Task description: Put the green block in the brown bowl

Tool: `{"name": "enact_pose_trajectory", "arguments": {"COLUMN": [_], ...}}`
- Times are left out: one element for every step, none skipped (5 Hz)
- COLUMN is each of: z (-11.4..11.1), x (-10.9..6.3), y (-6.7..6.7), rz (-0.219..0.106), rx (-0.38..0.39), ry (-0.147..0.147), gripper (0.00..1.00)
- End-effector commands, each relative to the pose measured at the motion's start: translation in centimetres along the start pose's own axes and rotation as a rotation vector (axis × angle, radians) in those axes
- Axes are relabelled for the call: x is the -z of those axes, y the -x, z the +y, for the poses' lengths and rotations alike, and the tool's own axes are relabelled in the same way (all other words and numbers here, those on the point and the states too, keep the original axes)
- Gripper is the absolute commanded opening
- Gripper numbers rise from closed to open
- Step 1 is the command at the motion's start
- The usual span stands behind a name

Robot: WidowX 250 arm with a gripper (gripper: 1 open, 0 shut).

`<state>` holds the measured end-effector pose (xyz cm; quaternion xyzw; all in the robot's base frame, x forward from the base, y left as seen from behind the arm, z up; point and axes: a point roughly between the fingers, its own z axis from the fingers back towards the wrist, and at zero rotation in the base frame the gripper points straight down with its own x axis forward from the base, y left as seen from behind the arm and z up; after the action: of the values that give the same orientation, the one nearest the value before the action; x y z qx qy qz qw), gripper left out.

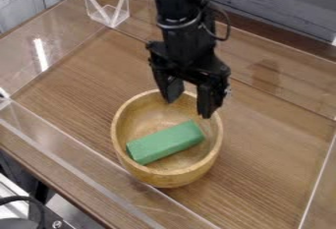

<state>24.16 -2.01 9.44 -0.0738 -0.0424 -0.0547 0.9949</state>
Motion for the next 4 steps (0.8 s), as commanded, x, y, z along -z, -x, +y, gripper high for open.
{"name": "enact_pose_trajectory", "arguments": {"z": [0.17, 0.29, 0.49, 0.67], "x": [-1.35, -1.54, -1.76, -2.01], "y": [-1.32, -1.56, -1.89, -2.21], "rz": [-0.047, -0.047, -0.048, -0.05], "rx": [0.012, 0.012, 0.013, 0.014], "ry": [0.005, 0.011, 0.016, 0.02], "gripper": [1.0, 1.0, 1.0, 1.0]}}
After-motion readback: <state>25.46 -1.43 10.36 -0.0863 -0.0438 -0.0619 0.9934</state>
